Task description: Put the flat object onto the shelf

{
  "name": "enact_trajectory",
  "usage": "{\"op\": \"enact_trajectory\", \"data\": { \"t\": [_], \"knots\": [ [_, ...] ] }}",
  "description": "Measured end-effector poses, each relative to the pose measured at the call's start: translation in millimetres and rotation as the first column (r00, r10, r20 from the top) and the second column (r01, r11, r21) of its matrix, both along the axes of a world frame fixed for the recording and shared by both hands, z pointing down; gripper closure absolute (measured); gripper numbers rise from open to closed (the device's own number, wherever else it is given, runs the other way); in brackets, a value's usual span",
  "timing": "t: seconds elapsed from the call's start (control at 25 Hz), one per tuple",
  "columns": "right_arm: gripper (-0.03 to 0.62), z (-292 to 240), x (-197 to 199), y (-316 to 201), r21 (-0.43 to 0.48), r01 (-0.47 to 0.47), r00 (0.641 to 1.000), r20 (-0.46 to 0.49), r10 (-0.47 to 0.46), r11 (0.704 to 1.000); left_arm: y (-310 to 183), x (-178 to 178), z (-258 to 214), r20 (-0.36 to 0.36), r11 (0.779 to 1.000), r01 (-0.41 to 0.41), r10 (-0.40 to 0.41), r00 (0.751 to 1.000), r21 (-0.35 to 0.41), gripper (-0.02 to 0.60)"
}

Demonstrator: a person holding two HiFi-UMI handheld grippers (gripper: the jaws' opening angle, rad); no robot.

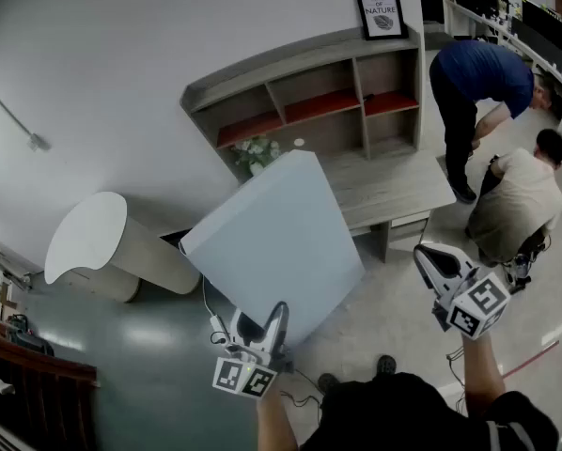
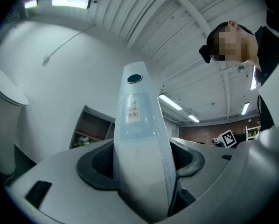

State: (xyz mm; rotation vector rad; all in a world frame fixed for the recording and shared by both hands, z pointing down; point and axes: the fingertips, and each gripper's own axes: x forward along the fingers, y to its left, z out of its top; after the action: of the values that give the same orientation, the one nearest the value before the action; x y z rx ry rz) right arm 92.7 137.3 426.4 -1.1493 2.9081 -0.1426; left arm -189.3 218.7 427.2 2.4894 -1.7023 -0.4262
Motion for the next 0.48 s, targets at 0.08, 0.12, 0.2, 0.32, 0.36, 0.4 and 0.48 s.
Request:
{"op": "enact_trajectory", "data": {
  "t": [0.08, 0.12, 0.2, 0.32, 0.36, 0.4, 0.48],
  "knots": [
    [0.583, -2.8, -2.4, 6.2, 0.007, 0.006, 1.0, -0.003, -0.006, 1.0, 1.6, -0.6, -6.0, -0.001, 1.0, 0.004, -0.004, 1.0, 0.011, 0.261],
    [0.583, -4.2, -3.4, 9.0, 0.011, 0.009, 1.0, -0.004, -0.009, 1.0, 2.1, -0.6, -8.7, -0.001, 1.0, 0.006, -0.006, 1.0, 0.015, 0.262],
    [0.583, -7.4, -4.2, 13.1, 0.017, 0.014, 1.0, -0.006, -0.013, 1.0, 2.5, 0.4, -13.3, -0.001, 1.0, 0.009, -0.009, 1.0, 0.022, 0.262],
    [0.583, -10.7, -0.3, 17.0, 0.02, 0.013, 1.0, -0.003, -0.013, 1.0, 4.1, 4.4, -17.9, -0.004, 1.0, 0.014, -0.014, 1.0, 0.028, 0.262],
    [0.583, -11.0, 1.0, 18.7, 0.022, 0.014, 1.0, -0.002, -0.014, 1.0, 5.4, 5.4, -18.5, -0.006, 0.999, 0.015, -0.015, 1.0, 0.029, 0.262],
    [0.583, -11.1, 2.2, 20.4, 0.023, 0.016, 1.0, -0.002, -0.016, 1.0, 7.0, 6.2, -19.1, -0.01, 0.999, 0.016, -0.016, 1.0, 0.031, 0.262],
    [0.583, -10.4, 5.0, 23.0, 0.021, 0.018, 1.0, -0.001, -0.018, 1.0, 10.1, 8.1, -19.9, -0.02, 0.999, 0.017, -0.016, 1.0, 0.035, 0.262]
  ]
}}
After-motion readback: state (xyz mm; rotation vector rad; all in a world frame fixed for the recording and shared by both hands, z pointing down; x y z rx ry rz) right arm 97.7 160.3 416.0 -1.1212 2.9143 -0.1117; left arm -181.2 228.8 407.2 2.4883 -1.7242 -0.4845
